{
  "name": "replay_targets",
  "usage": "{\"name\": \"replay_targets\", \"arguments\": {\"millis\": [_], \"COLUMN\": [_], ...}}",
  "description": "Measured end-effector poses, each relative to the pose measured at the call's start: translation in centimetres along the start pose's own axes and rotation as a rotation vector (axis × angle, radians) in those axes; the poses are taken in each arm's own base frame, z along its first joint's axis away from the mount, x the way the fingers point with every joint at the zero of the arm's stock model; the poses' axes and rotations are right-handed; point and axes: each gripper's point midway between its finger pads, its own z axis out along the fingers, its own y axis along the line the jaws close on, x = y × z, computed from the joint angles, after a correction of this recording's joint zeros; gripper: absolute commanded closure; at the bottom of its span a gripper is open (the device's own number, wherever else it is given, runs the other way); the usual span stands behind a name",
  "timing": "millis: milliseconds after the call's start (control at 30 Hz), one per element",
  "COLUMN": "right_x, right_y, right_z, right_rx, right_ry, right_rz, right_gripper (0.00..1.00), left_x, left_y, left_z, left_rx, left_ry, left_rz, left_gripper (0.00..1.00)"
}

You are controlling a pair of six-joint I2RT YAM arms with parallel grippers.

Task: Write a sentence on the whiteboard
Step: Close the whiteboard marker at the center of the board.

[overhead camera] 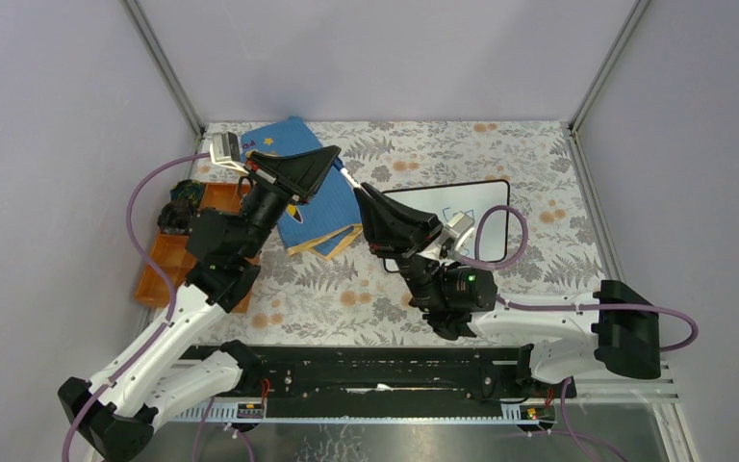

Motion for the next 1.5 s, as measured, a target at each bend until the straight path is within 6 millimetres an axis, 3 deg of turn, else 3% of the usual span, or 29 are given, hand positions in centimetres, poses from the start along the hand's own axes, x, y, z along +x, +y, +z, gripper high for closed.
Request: {"name": "replay_targets", "arguments": {"millis": [900, 1000, 1300, 1500], "right_x": [-0.8, -0.6, -0.6, -0.6], "right_y": [0.4, 0.6, 1.1, 0.3], "right_z": [0.6, 0.6, 0.1, 0.1], "right_rx": [0.006, -0.007, -0.051, -0.033], "right_ry": [-0.052, -0.042, -0.010, 0.010], "right_rz": [0.009, 0.004, 0.000, -0.017], "right_gripper": [1.00, 1.00, 1.00, 1.00], "left_x": [0.1, -0.1, 0.1, 2.2], "left_y": [-0.9, -0.9, -1.0, 0.2], "left_z": [0.1, -0.3, -1.1, -1.6], "left_rx": [0.018, -0.002, -0.053, -0.093], "left_ry": [-0.095, -0.103, -0.086, 0.012], "left_rz": [-0.042, -0.018, 0.045, 0.083], "left_gripper": [0.99, 0.85, 0.69, 0.53]}}
